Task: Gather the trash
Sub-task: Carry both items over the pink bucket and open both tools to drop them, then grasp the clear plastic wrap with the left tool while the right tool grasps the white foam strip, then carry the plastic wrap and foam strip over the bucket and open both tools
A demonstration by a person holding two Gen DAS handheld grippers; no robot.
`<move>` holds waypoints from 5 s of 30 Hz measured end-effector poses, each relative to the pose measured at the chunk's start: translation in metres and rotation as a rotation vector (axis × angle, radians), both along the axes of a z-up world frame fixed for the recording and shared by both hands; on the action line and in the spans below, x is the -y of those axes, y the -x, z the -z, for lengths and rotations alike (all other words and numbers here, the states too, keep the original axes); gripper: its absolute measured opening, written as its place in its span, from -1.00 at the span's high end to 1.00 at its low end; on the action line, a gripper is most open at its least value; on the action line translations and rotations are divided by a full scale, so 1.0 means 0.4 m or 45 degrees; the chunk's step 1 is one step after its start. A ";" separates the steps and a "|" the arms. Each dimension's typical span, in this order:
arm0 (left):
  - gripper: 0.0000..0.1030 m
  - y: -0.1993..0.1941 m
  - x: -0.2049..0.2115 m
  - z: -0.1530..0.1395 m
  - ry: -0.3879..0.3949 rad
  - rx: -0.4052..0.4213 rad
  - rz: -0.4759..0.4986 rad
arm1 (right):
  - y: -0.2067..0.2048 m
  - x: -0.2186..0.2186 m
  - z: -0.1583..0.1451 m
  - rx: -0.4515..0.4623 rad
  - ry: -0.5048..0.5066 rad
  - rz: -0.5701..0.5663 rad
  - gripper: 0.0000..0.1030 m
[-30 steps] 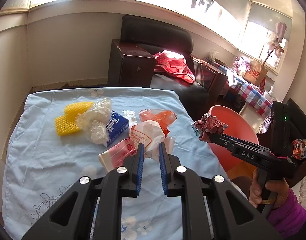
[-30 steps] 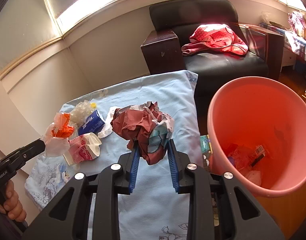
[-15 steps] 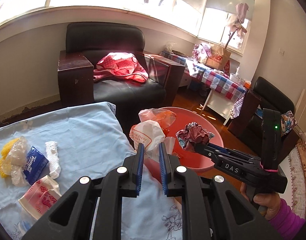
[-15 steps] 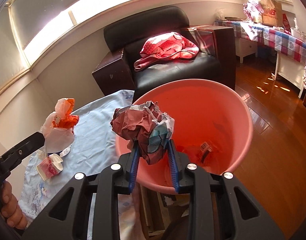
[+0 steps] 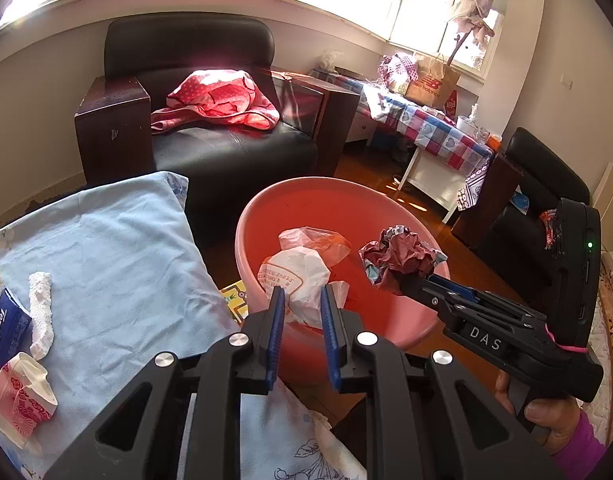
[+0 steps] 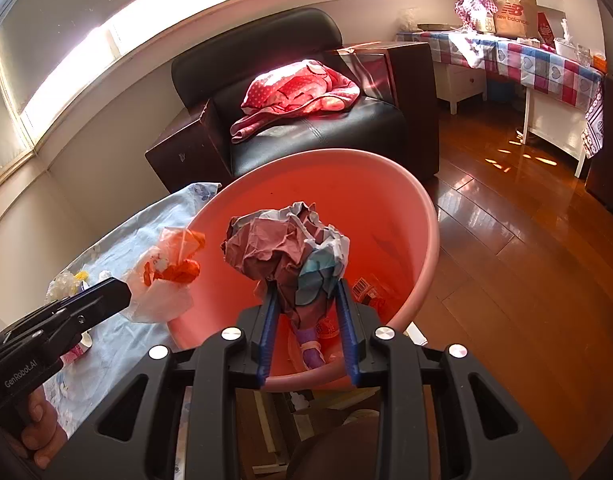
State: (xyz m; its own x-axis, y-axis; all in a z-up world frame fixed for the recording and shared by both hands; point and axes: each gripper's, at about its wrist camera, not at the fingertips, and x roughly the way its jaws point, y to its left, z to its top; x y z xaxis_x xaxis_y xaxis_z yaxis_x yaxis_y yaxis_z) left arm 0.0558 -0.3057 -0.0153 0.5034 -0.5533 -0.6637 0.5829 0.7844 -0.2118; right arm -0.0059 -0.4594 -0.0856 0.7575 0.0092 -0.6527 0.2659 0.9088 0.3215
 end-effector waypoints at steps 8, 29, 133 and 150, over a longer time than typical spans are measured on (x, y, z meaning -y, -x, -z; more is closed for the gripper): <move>0.24 0.013 -0.021 -0.011 0.018 0.006 -0.008 | -0.008 0.002 0.008 -0.022 -0.039 0.013 0.27; 0.07 0.113 -0.342 -0.074 0.016 0.160 -0.219 | 0.000 -0.216 -0.071 0.022 0.045 -0.249 0.26; 0.78 0.046 -0.405 -0.072 0.176 0.015 -0.364 | -0.094 -0.321 -0.095 -0.070 0.052 -0.311 0.51; 0.78 0.024 -0.009 -0.011 0.081 -0.073 -0.054 | -0.040 -0.077 -0.033 -0.083 -0.013 -0.049 0.50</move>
